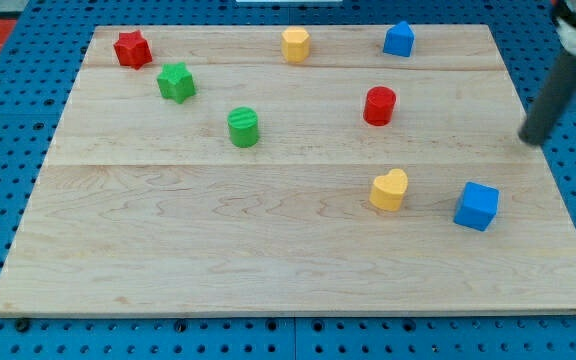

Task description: Place the blue cube to the bottom center of the board

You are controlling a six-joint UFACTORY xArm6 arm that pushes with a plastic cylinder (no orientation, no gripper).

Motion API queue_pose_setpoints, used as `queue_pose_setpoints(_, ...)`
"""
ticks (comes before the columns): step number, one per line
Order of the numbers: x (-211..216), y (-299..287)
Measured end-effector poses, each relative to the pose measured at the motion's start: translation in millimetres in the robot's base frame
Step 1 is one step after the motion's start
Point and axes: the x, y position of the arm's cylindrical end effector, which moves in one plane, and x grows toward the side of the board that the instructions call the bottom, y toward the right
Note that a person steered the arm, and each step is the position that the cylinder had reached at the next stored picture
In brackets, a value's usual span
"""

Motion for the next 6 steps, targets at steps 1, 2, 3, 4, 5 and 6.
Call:
queue_pose_setpoints(1, 43.1, -61.0)
queue_pose_setpoints(2, 74.9, -159.5)
queue_pose_setpoints(3, 83.7, -105.1)
queue_pose_setpoints(4, 105.6, -122.6)
queue_pose_setpoints(5, 116.3, -209.3)
queue_pose_setpoints(6, 114.5, -229.4)
